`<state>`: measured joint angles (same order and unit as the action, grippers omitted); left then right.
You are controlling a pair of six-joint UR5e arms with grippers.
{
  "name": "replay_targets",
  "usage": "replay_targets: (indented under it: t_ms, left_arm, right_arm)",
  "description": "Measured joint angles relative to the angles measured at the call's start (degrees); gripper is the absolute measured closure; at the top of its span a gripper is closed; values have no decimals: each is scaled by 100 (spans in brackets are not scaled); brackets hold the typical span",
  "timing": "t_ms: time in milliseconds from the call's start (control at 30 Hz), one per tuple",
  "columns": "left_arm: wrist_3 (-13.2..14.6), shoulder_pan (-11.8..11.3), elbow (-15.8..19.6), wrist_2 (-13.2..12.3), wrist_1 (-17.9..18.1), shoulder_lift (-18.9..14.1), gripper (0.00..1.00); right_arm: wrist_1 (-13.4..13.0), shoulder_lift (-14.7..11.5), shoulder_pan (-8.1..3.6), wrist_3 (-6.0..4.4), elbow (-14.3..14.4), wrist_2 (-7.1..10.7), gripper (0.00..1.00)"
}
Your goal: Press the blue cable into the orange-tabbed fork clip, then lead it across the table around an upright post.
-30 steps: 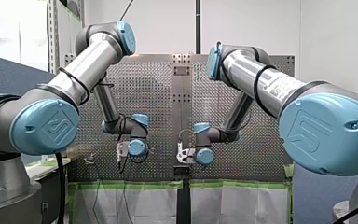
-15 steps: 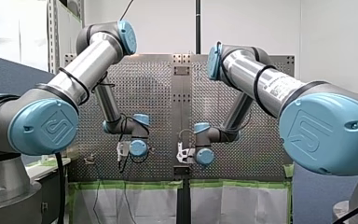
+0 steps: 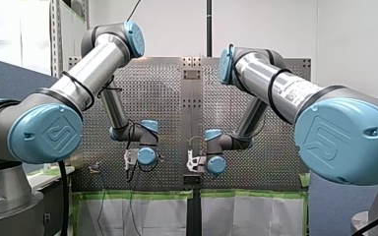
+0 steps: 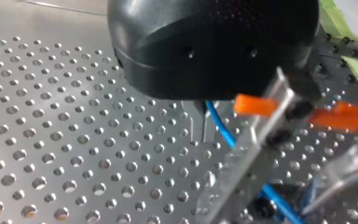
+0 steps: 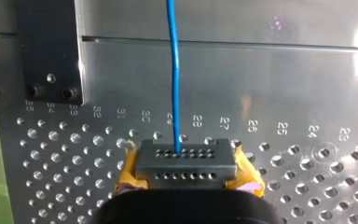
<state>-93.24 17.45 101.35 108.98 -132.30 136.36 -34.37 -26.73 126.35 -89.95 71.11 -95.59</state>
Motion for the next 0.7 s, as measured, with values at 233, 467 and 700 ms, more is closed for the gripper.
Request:
replay_targets:
  t_ms: [233,467,700]
  left_arm:
    - [93,109,-51,-42,-225,-118,100]
    - [104,303,-59,1,-476,-473,100]
    - [-123,432,-59,74,-861,-884,100]
  right_arm:
    - [269,-239,-16,165,21,4,100]
    - [710,-674,19,187,88,14,100]
    - [1120,-1087,56,192,93,21,100]
